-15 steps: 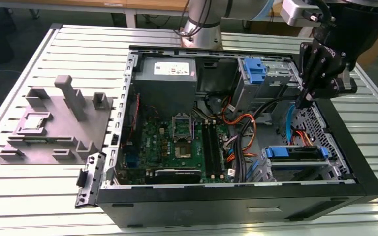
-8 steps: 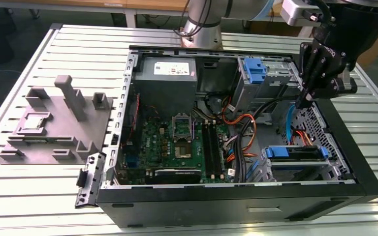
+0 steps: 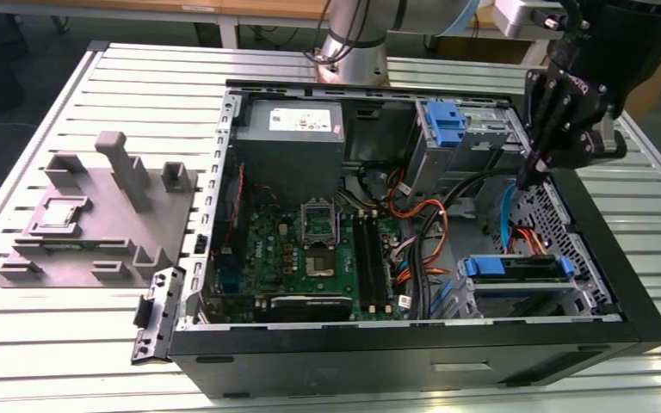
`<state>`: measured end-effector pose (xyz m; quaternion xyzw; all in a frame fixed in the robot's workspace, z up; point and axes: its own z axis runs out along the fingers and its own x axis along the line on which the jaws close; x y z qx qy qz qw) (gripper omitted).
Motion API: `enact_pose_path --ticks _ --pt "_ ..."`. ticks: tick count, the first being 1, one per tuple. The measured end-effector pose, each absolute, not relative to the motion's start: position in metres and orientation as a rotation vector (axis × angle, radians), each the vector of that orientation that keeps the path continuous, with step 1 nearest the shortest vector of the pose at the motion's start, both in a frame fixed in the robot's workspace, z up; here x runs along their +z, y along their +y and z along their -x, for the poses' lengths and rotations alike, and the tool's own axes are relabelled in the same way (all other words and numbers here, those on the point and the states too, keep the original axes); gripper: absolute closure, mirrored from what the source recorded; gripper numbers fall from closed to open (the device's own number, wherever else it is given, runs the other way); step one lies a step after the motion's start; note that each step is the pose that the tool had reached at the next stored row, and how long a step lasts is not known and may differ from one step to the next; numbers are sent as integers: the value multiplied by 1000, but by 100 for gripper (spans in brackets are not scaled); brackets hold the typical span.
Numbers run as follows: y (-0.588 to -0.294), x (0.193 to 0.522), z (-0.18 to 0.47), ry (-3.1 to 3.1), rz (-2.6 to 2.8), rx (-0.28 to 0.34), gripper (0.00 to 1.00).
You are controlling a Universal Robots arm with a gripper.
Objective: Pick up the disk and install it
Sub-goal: 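Insert the second disk wire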
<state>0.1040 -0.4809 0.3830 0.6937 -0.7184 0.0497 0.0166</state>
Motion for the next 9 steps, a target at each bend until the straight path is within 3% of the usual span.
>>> enact_pose_path --ticks 9 --pt "-466 383 -104 -2201 -2128 177 90"
